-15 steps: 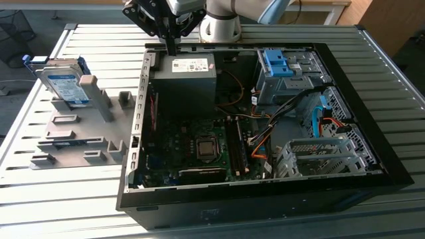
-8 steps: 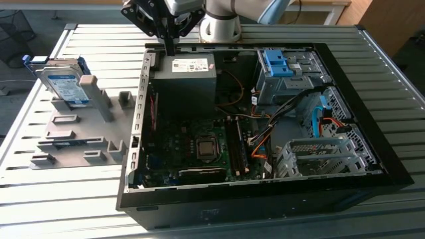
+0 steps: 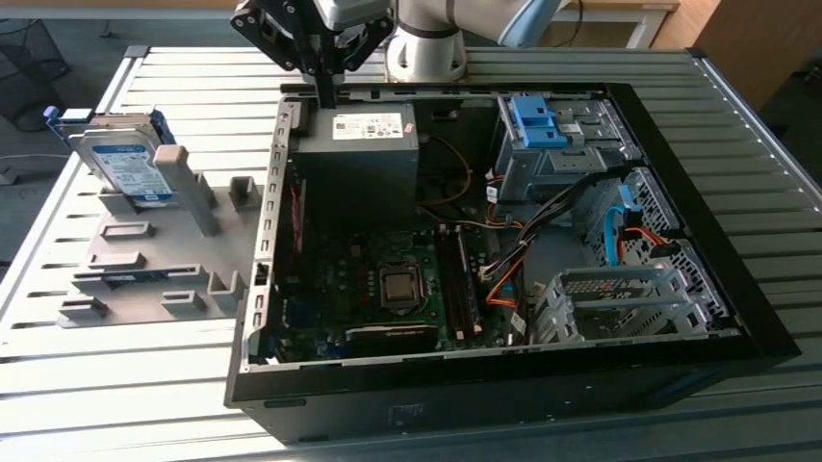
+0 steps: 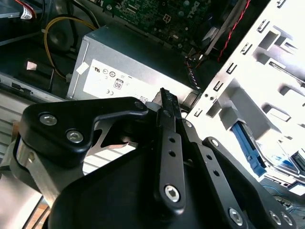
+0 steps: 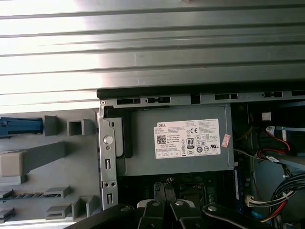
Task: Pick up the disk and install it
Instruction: 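Reach for the disk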
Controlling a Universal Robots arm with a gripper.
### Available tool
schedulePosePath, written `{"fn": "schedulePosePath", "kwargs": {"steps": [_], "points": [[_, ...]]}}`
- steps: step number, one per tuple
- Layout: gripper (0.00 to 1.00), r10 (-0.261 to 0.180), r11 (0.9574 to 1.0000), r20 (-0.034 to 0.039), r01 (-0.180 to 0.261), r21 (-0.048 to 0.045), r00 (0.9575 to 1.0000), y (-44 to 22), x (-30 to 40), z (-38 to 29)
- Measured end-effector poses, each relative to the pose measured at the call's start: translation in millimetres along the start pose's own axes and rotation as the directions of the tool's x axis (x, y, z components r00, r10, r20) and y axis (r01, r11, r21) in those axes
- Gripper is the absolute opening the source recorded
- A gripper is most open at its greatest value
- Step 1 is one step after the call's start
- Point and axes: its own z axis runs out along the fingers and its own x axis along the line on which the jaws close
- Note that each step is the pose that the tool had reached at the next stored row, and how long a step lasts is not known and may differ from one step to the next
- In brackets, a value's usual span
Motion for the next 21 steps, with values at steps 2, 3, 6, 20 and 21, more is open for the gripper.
{"fn": "schedulePosePath", "kwargs": {"steps": [2, 3, 6, 20, 21], "points": [[0.11, 0.000, 1.0000, 0.0000, 0.000, 0.0000, 1.0000, -0.4, 5.7, 0.2], [0.11, 0.000, 1.0000, 0.0000, 0.000, 0.0000, 1.0000, -0.5, 5.9, 0.2], [0.11, 0.000, 1.0000, 0.0000, 0.000, 0.0000, 1.0000, -0.6, 8.1, 0.2], [0.11, 0.000, 1.0000, 0.0000, 0.000, 0.0000, 1.0000, -0.9, 11.8, 0.4], [0.11, 0.000, 1.0000, 0.0000, 0.000, 0.0000, 1.0000, -1.0, 12.4, 0.3]]}}
